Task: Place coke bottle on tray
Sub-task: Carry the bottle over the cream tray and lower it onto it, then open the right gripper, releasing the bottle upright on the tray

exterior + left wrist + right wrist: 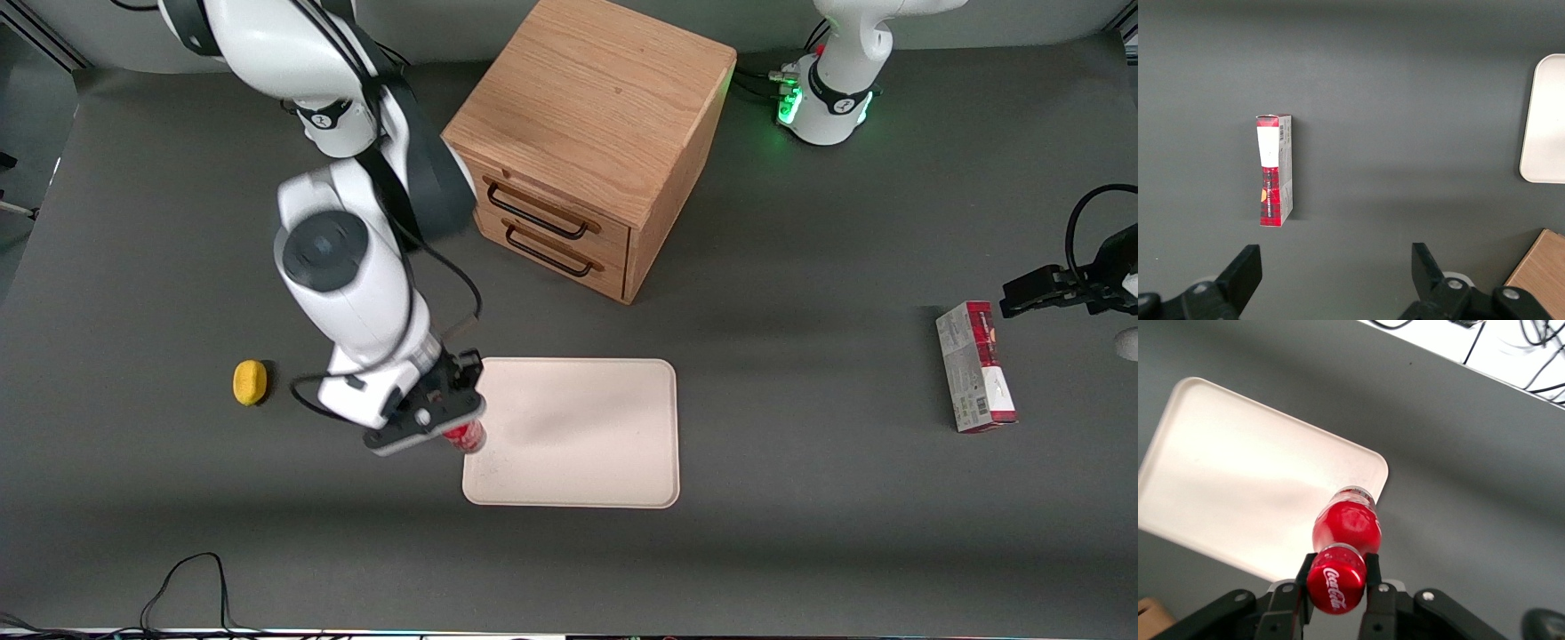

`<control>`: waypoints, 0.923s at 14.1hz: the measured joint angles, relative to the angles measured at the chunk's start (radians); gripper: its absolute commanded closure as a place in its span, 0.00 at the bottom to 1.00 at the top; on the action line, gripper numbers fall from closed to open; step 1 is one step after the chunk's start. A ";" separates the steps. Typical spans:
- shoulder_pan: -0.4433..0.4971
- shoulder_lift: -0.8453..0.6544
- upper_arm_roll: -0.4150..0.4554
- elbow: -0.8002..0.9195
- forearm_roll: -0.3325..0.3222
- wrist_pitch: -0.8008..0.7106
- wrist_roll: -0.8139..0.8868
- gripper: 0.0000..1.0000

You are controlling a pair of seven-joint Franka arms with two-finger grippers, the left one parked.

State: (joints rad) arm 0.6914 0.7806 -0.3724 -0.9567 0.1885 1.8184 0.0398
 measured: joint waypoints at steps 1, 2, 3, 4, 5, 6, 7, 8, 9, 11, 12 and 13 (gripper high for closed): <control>-0.001 0.035 0.000 0.000 0.000 0.035 0.000 1.00; -0.001 0.065 0.000 0.001 0.000 0.072 0.000 1.00; -0.001 0.091 0.000 0.000 0.002 0.101 0.000 1.00; -0.001 0.112 0.001 -0.002 0.010 0.122 0.000 1.00; -0.001 0.126 0.000 -0.012 0.026 0.149 0.000 1.00; -0.001 0.134 0.001 -0.030 0.043 0.179 0.000 1.00; -0.002 0.139 0.000 -0.044 0.052 0.199 0.000 1.00; -0.001 0.141 0.001 -0.055 0.054 0.207 0.000 1.00; -0.001 0.142 0.002 -0.062 0.055 0.207 0.000 1.00; 0.003 0.142 0.002 -0.070 0.055 0.207 0.000 0.37; 0.003 0.142 0.002 -0.070 0.055 0.208 0.000 0.00; 0.003 0.142 0.002 -0.071 0.057 0.208 0.000 0.00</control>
State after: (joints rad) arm 0.6945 0.9228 -0.3702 -1.0272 0.2452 2.0263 0.0398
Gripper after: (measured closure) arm 0.630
